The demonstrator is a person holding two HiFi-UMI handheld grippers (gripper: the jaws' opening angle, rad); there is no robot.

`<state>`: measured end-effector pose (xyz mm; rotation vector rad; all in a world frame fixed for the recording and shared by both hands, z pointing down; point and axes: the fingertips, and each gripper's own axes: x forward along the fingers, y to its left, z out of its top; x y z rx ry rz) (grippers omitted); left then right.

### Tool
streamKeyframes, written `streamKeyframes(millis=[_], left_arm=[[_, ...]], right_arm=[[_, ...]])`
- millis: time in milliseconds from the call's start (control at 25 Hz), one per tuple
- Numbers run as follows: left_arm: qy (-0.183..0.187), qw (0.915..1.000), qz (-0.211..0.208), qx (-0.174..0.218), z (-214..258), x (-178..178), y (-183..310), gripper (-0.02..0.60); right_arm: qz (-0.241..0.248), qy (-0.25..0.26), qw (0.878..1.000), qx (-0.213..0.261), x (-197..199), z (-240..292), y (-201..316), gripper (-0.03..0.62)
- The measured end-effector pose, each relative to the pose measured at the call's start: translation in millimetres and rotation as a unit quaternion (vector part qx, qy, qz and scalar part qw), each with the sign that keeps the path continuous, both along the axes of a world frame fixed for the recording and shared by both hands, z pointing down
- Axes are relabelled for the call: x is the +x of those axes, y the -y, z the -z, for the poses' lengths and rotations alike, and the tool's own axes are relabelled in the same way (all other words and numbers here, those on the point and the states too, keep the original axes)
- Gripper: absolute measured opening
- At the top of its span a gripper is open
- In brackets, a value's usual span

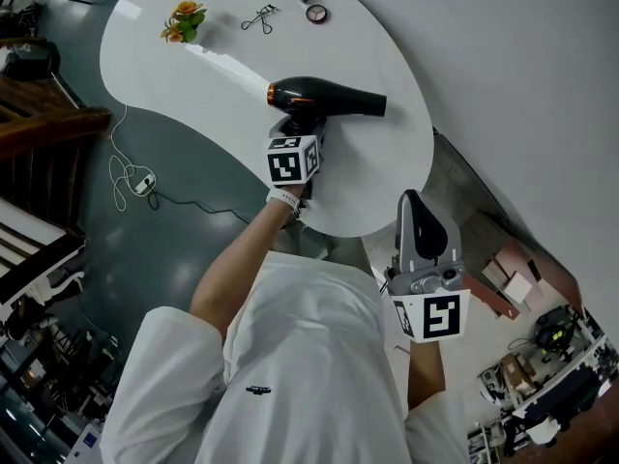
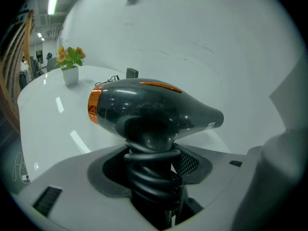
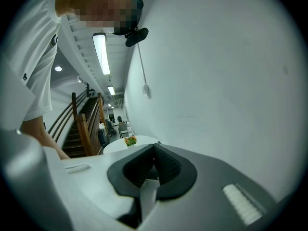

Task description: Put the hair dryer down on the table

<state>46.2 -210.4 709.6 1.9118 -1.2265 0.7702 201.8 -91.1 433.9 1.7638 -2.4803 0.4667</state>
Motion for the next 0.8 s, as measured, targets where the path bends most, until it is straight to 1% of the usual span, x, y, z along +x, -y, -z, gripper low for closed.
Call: streamKeyframes(millis=[320,480,680,800], left_arm=[[0.022,0.9996,0.008,-0.015,-15.7,-0.4,6.4,0.262],[0.033,0.9993,0.009,-0.012,-16.6,-0.4,6.8,0.262],[0.057,0.9983,0.01,-0.007,-18.8,1.0,6.8,0.265],[0.058,0.9983,0.01,-0.009,-18.8,2.5,6.1,0.27]], right_arm=[[-0.005,0.006,1.0,-0.006,2.2,-4.1,4.1,0.011],[-0.009,0.009,1.0,-0.004,5.4,-4.1,6.7,0.011],[-0.011,0.01,1.0,-0.001,6.7,-3.2,6.0,0.011],[-0.012,0.01,1.0,0.001,7.9,-1.0,3.5,0.011]])
